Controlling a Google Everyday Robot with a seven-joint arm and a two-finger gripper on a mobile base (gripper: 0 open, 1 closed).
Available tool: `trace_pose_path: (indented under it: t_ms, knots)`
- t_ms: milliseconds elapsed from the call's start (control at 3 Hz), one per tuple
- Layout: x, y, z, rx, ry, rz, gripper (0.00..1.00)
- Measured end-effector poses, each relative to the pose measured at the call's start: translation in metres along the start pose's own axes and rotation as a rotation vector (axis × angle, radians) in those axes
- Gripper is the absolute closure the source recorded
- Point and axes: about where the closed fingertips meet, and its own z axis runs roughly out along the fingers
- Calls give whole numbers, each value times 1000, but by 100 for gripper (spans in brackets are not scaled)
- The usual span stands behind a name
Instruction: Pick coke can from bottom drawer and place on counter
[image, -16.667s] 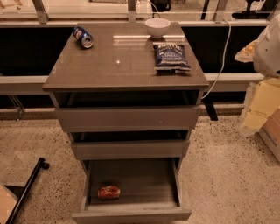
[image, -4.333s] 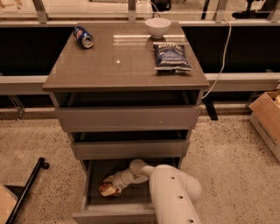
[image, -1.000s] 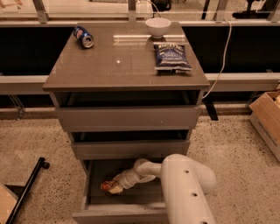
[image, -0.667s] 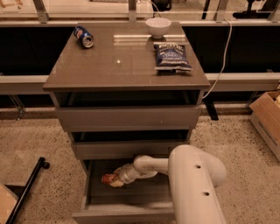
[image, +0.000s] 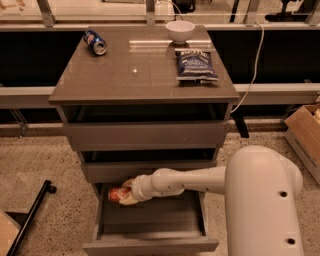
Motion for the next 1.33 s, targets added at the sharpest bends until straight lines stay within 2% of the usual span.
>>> trace_pose_path:
  t_ms: [333, 667, 1000, 1333]
  knots:
    - [-12, 99, -35, -199, -8, -76, 100]
    - [-3, 138, -38, -269, 4, -74, 100]
    - [-21, 111, -36, -280, 15, -92, 100]
    - [-50, 101, -58, -346, -4, -142, 100]
